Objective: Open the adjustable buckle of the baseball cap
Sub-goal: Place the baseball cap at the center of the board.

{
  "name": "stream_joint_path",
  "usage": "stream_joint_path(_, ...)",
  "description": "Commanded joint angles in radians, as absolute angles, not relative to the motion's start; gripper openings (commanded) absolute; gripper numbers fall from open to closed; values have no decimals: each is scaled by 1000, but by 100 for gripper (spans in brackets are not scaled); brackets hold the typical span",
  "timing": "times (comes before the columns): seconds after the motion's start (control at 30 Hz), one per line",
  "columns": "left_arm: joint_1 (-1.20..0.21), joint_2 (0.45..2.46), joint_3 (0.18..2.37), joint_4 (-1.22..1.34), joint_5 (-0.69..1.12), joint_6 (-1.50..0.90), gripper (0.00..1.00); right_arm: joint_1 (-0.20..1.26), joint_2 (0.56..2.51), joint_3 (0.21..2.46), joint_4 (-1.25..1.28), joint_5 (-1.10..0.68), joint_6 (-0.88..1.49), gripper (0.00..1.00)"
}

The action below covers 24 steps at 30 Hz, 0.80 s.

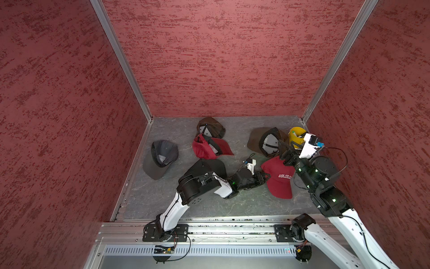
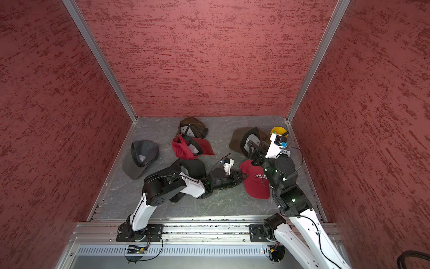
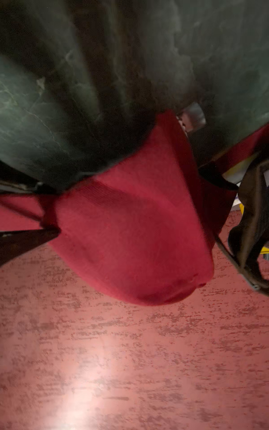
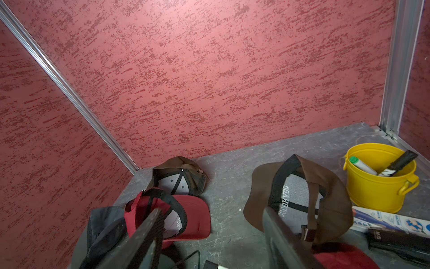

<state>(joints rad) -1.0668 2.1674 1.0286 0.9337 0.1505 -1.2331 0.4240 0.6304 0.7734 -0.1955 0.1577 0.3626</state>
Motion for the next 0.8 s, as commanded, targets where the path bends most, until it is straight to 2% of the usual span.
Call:
stream_joint_path(0.0, -1075, 2131, 1003, 868, 116, -1265, 41, 427, 627, 758, -193, 139, 376, 67)
stream_joint_path(0.1, -1077, 2108, 964, 836, 86, -1297, 45, 427, 627, 746, -192, 149, 383, 67)
stream_joint_path(0.23, -1084, 2088, 930, 797, 52, -1330, 57, 428, 630, 726, -175, 146, 394, 68)
stream_joint_path(0.4, -1086, 2065, 915, 735, 24, -1351, 63, 427, 652, 716, -171, 162, 399, 69)
stream_joint_path(0.43, -1086, 2060, 907, 724, 17, -1358, 69, 428, 657, 713, -173, 163, 397, 69)
stream_joint_path(0.53, -1086, 2025, 889, 675, -14, -1353, 76, 427, 664, 705, -170, 171, 393, 70)
stream_joint_path(0.6, -1086, 1980, 885, 622, -41, -1302, 81, 427, 667, 700, -167, 182, 388, 70)
stream_joint_path(0.77, -1084, 1847, 979, 372, -65, -978, 81, 427, 695, 704, -162, 224, 370, 73)
